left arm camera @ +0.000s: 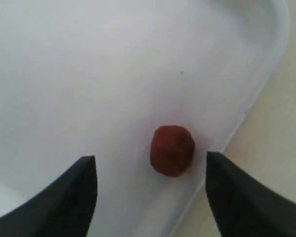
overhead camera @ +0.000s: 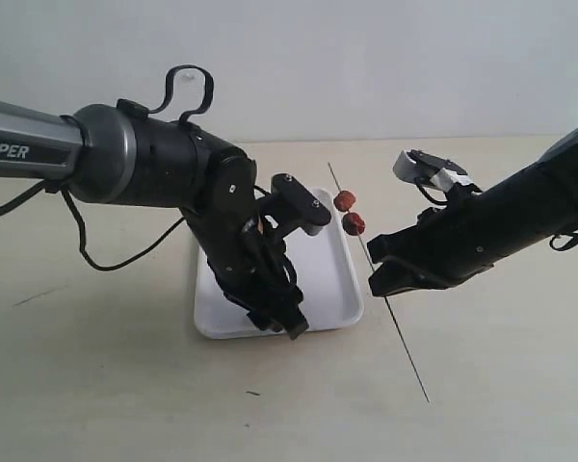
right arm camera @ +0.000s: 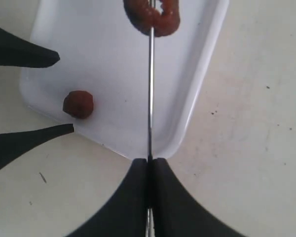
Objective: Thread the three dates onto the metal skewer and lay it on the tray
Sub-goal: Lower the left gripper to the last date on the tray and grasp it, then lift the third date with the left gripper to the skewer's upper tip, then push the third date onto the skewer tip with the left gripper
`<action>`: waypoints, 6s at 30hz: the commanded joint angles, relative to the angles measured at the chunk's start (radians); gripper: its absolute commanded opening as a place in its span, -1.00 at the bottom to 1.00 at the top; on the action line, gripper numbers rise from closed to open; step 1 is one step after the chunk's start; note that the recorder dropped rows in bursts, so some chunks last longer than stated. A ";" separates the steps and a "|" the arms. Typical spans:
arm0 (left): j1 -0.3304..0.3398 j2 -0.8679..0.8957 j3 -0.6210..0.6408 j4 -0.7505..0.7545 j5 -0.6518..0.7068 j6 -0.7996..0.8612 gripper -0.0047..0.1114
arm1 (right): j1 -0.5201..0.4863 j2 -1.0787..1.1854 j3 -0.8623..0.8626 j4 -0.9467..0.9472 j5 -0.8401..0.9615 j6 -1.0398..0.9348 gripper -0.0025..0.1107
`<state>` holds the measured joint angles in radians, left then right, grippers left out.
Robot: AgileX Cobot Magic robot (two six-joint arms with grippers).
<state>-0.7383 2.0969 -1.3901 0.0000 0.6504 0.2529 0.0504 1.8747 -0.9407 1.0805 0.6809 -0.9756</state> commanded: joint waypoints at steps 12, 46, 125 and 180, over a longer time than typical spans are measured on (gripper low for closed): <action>-0.007 0.041 0.003 -0.031 -0.035 -0.003 0.15 | -0.004 -0.010 -0.004 0.019 0.002 -0.026 -0.96; -0.007 -0.005 0.003 -0.040 -0.033 -0.001 -0.57 | -0.004 -0.010 -0.004 0.019 -0.006 -0.033 -0.96; 0.530 -0.026 0.003 -1.358 0.370 0.723 -0.57 | -0.004 0.113 0.026 0.220 0.389 -0.437 -0.96; 0.530 -0.026 0.003 -1.357 0.377 0.719 -0.69 | -0.004 0.113 0.026 0.243 0.450 -0.497 -0.96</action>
<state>-0.2104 2.0762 -1.3902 -1.3582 1.0206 0.9699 0.0504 1.9893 -0.9184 1.3079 1.1001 -1.4475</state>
